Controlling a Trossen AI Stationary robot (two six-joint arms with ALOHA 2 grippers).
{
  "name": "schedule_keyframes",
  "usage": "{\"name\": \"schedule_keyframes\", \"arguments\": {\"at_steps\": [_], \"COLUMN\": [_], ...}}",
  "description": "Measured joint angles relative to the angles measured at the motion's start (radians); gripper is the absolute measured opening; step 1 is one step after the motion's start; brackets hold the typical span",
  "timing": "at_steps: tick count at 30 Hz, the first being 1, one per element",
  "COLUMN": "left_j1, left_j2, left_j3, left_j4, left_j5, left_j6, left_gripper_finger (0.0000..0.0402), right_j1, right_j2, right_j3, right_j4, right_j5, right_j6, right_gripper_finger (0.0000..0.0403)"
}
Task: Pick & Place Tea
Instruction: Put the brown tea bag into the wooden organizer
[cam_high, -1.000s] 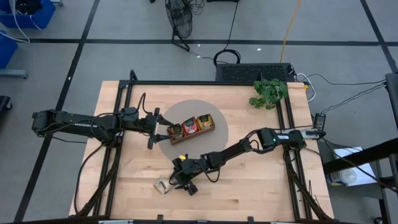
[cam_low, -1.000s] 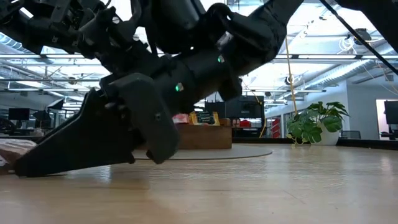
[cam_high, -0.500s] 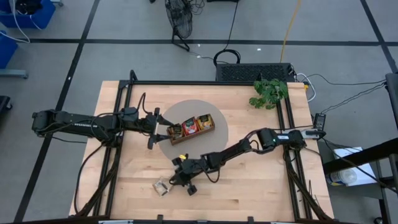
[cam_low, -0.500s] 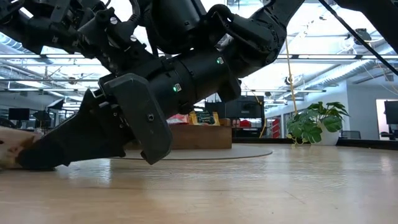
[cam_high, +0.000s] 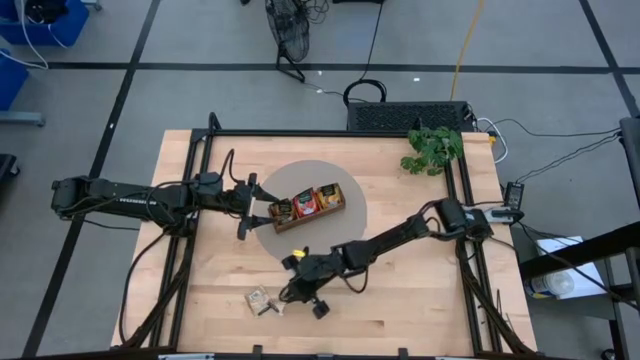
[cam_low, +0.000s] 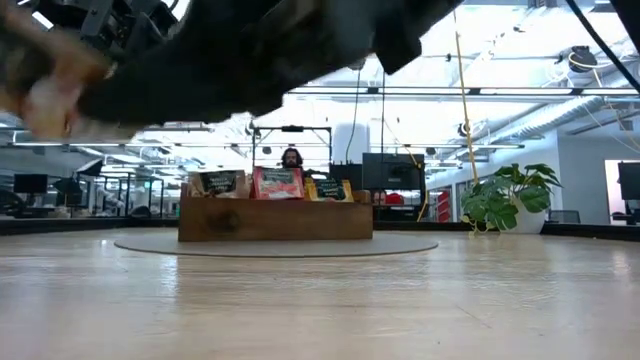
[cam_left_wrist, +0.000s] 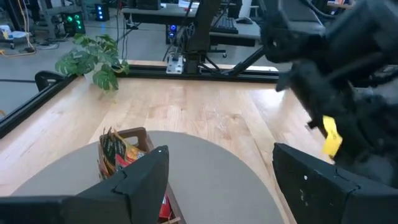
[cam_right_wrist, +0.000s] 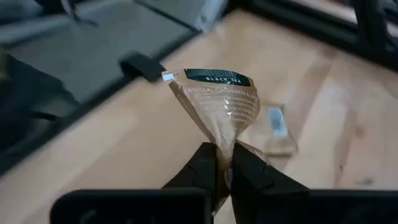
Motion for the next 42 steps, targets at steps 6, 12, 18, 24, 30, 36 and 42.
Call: {"name": "schedule_keyframes", "arguments": {"at_steps": [6, 12, 18, 24, 30, 36, 42], "left_j1": [0.0, -0.008, -0.01, -0.007, -0.029, -0.105, -0.206], "left_j2": [0.001, 0.0, -0.001, 0.021, 0.127, 0.259, 0.312], "left_j3": [0.0, 0.001, 0.001, 0.001, 0.001, 0.001, 0.001], "left_j4": [0.017, 0.115, 0.199, 0.215, 0.238, 0.376, 0.43], "left_j5": [0.0, 0.004, 0.005, -0.011, -0.097, -0.042, -0.043], "left_j6": [-0.004, -0.095, -0.145, -0.229, -0.224, -0.113, 0.09], "left_gripper_finger": [0.028, 0.028, 0.028, 0.028, 0.028, 0.028, 0.028], "right_j1": [-0.074, -0.178, -0.274, -0.31, -0.316, -0.324, -0.327], "right_j2": [-0.111, -0.201, -0.217, -0.216, -0.216, -0.216, -0.216], "right_j3": [-0.224, -0.509, -0.645, -0.654, -0.654, -0.654, -0.654], "right_j4": [0.262, 0.76, 1.118, 1.142, 1.146, 1.14, 1.133], "right_j5": [-0.132, -0.159, -0.257, -0.309, -0.31, -0.309, -0.309], "right_j6": [0.077, 0.223, 0.382, 0.412, 0.39, 0.385, 0.385], "right_gripper_finger": [0.0013, 0.0013, 0.0013, 0.0013, 0.0013, 0.0013, 0.0013]}}
